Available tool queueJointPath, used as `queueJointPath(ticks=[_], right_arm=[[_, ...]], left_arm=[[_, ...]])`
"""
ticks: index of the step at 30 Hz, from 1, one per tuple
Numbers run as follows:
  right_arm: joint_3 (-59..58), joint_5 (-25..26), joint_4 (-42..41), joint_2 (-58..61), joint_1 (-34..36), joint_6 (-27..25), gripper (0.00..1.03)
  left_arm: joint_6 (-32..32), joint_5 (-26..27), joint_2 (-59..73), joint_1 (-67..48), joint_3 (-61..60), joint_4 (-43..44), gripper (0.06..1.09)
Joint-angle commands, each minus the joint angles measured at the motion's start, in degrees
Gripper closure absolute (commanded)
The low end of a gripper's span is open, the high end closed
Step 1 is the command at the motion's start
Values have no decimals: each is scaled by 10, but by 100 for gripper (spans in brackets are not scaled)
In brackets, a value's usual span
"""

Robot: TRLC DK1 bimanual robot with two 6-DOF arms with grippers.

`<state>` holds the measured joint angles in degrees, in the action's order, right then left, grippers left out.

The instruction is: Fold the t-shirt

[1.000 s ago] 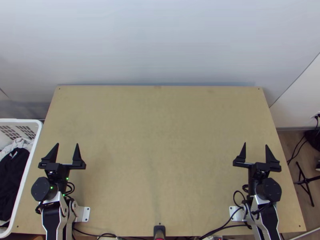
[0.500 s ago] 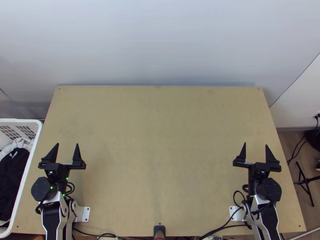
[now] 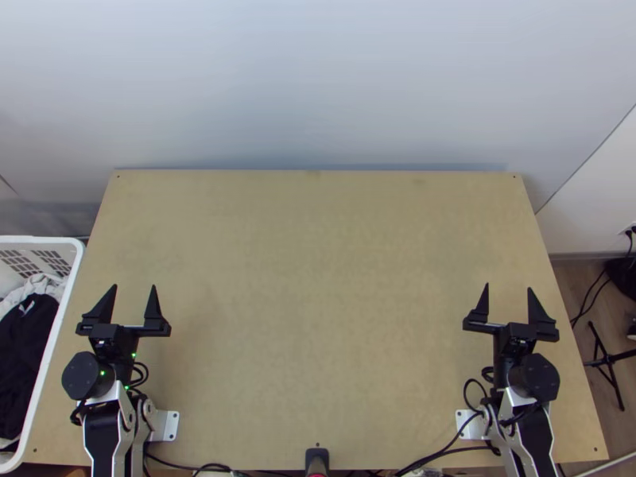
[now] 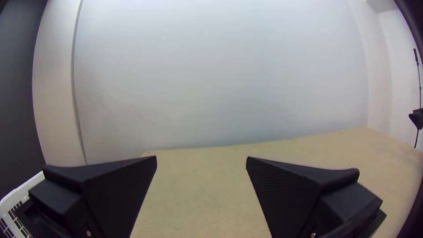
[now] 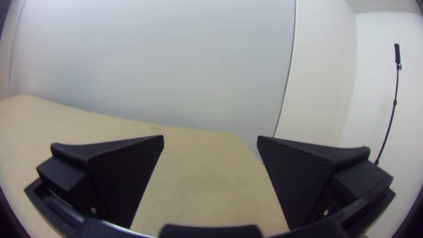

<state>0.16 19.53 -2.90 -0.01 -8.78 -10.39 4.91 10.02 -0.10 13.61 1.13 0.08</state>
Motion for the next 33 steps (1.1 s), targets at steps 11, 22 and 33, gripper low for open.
queueJointPath(ticks=[11,22,33], right_arm=[[0,0,0,0,0,0,4],[19,1,28,-3,-73,-67,5],[142,-59,125,128,-10,-60,4]], left_arm=[[-3,0,0,-8,0,3,10],[-31,25,-1,-47,10,-4,10],[49,88,49,-23,143,-155,10]])
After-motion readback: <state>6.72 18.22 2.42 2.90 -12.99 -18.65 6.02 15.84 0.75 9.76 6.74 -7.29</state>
